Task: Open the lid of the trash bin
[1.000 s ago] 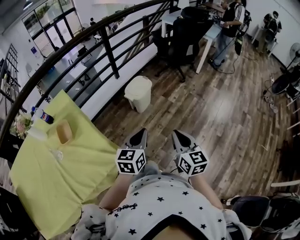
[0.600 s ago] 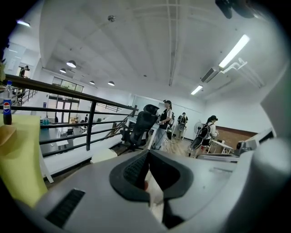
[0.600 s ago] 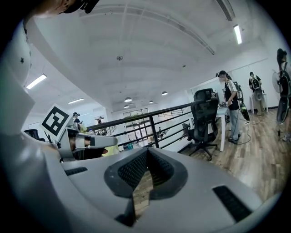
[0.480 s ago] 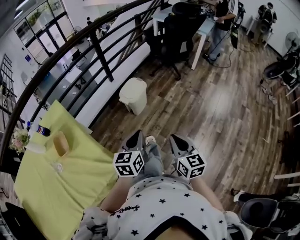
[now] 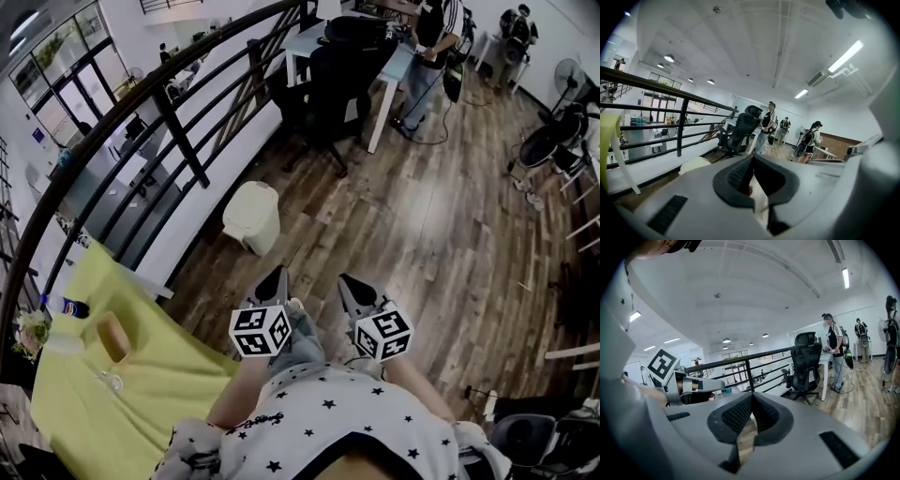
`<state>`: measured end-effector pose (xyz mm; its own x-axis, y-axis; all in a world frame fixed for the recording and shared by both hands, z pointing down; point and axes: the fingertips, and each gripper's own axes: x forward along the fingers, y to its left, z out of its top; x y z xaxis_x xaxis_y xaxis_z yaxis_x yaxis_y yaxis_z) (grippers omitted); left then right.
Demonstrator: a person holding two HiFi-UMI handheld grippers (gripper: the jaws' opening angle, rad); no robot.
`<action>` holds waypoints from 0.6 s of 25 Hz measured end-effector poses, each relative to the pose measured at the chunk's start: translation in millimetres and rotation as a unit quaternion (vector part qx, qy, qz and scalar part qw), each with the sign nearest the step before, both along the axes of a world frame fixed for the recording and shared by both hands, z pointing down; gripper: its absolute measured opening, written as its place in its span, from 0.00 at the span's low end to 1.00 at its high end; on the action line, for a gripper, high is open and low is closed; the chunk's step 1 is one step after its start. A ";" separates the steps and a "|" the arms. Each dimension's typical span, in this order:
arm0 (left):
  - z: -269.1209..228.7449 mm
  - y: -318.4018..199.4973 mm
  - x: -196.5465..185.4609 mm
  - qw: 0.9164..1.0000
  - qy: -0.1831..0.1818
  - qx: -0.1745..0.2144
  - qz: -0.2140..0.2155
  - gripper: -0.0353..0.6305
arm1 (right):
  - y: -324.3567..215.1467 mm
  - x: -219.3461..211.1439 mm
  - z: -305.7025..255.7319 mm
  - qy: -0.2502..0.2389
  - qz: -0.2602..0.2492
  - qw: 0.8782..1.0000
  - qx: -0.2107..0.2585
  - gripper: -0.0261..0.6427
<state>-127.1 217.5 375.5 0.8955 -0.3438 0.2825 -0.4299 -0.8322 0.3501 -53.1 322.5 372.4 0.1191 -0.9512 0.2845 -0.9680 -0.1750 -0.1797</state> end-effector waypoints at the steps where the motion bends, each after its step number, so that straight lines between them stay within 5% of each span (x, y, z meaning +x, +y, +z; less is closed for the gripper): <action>1: 1.6 -8.1 7.3 1.000 -0.001 -0.003 0.001 0.07 | -9.4 7.5 -1.5 0.000 0.000 1.000 0.001 0.03; 15: -1.6 -152.0 75.6 0.999 -0.009 -0.011 -0.030 0.07 | -172.3 82.3 -20.6 0.010 -0.052 0.999 0.009 0.03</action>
